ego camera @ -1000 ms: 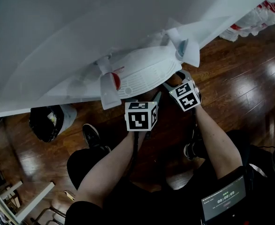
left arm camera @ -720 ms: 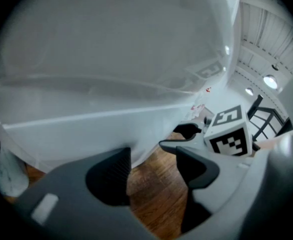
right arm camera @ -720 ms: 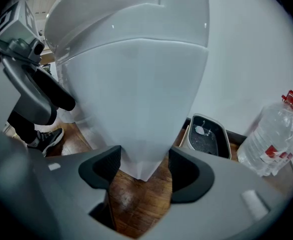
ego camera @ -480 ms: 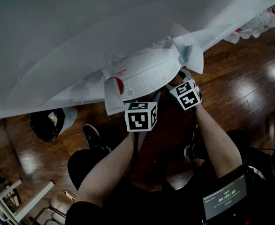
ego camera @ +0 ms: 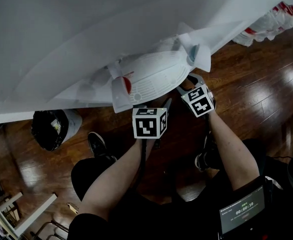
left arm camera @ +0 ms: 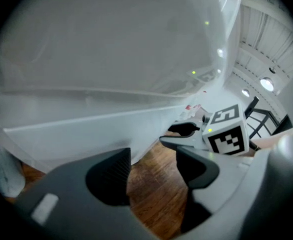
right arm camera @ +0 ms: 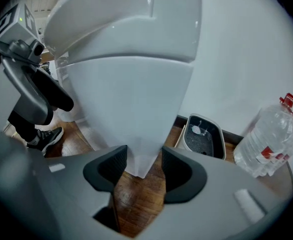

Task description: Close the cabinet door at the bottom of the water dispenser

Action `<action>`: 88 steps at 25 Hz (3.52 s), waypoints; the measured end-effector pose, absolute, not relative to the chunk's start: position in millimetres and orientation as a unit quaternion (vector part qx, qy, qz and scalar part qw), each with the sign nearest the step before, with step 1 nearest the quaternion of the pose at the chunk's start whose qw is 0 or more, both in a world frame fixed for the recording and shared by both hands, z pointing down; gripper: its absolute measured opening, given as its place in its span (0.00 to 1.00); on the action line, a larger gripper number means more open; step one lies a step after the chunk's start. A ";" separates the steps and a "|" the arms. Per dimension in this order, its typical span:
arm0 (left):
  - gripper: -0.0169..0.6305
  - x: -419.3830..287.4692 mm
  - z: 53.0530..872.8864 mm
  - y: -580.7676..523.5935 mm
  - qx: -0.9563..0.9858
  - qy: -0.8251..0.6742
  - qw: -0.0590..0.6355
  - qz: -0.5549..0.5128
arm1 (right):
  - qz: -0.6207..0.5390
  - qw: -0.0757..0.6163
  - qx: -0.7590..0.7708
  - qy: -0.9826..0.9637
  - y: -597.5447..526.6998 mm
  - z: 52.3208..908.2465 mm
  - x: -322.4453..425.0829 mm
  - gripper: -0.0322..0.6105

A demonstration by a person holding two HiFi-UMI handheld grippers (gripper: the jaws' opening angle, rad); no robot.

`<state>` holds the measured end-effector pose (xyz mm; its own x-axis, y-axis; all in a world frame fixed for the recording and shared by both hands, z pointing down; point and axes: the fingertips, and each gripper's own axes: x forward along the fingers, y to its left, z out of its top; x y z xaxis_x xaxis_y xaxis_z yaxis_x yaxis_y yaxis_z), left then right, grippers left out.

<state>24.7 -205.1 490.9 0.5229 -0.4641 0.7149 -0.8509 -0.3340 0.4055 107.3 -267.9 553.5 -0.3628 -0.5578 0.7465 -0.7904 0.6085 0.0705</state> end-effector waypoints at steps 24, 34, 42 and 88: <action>0.45 -4.4 397.8 -115.8 0.828 -0.407 0.353 0.152 | 0.100 0.226 0.487 -0.838 -166.8 416.5 65.3 0.26; 0.43 -48.7 321.6 -102.3 0.856 -0.457 0.226 0.091 | 0.106 0.136 0.519 -0.837 -106.8 347.3 44.3 0.24; 0.43 -42.0 301.5 -52.6 0.888 -0.433 0.123 0.095 | 0.093 0.097 0.511 -0.849 -45.3 305.4 33.2 0.23; 0.41 -3.1 309.0 -9.2 0.910 -0.393 0.079 0.104 | 0.039 0.037 0.535 -0.843 -10.3 275.7 52.7 0.06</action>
<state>-3.1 -9.2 309.0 0.6696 -0.6992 0.2503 -0.7318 -0.6787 0.0620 52.7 -10.3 275.7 -0.4242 -0.8995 0.1047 -0.9053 0.4239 -0.0262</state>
